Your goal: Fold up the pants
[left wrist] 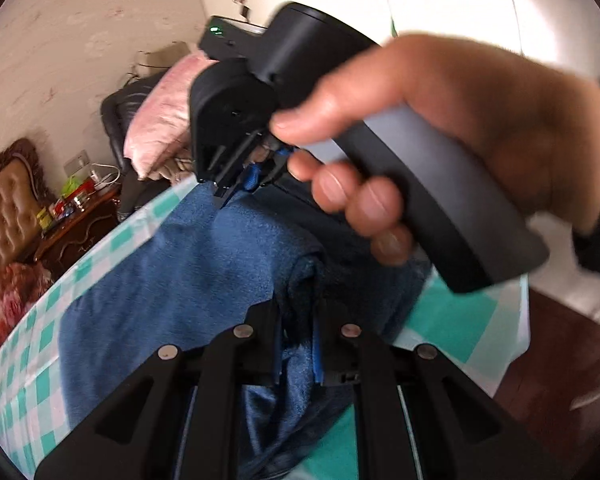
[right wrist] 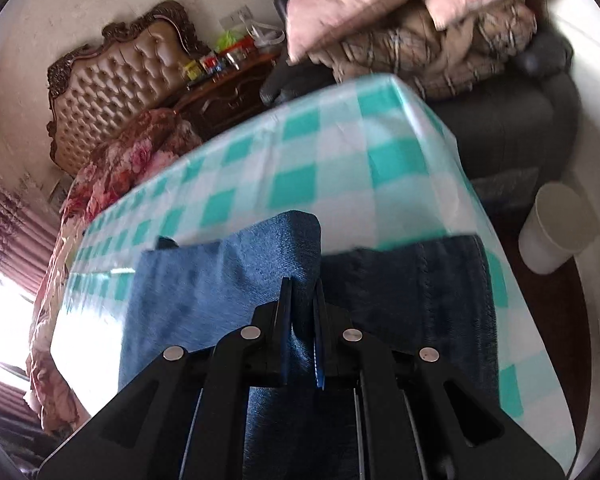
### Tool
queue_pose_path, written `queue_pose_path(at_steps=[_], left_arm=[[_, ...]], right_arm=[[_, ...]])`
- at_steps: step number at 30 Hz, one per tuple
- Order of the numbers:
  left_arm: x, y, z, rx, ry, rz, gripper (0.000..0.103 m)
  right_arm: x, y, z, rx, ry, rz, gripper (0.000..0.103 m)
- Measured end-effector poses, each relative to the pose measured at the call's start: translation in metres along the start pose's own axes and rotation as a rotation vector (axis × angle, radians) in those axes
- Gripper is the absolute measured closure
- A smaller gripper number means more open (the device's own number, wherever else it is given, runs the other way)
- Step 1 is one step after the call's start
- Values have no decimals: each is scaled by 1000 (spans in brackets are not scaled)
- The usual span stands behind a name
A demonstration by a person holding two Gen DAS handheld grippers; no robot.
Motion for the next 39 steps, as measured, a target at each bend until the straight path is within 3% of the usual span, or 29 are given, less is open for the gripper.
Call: queue_pose_path(at_steps=[6, 12, 18, 20, 25, 27, 28, 29, 31, 32, 33, 35, 39], left_arm=[[8, 5, -5, 13, 36, -44, 92], [16, 33, -2, 66, 41, -70, 92], [30, 19, -30, 9, 14, -118, 92], [28, 17, -27, 20, 19, -113, 93], [20, 24, -15, 55, 34, -84, 93], [21, 22, -14, 55, 36, -98, 93], [25, 22, -13, 55, 36, -103, 93], [27, 20, -10, 55, 37, -107, 93], [30, 19, -11, 54, 42, -118, 93], [33, 18, -10, 52, 45, -126, 93], [36, 17, -11, 50, 47, -133, 93], [37, 19, -11, 50, 54, -154, 93], [42, 37, 3, 94, 55, -155, 93]], right_arm=[[8, 6, 11, 24, 68, -12, 95], [25, 20, 47, 91, 43, -16, 100], [49, 14, 41, 65, 37, -62, 99], [53, 16, 47, 62, 52, -79, 89], [50, 23, 46, -6, 62, -79, 86], [43, 22, 38, -51, 103, -74, 69], [39, 23, 34, -54, 101, -61, 54], [36, 24, 31, -55, 94, -47, 50], [31, 27, 20, -69, 79, -25, 52], [29, 27, 16, -75, 65, -8, 79], [27, 27, 11, -85, 48, 17, 86], [26, 27, 9, -88, 26, 37, 89], [19, 36, 40, -10, 49, 79, 90]])
Point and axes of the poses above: each gripper's, at about its wrist camera, not at the fingertips, and z roughly against the way its jaws point, x to its right, y to its top, the point moved 5 cm from there along -z, roughly the way its jaws point, and after that the axes turned 5 degrees about x, right-handed, at the moved point
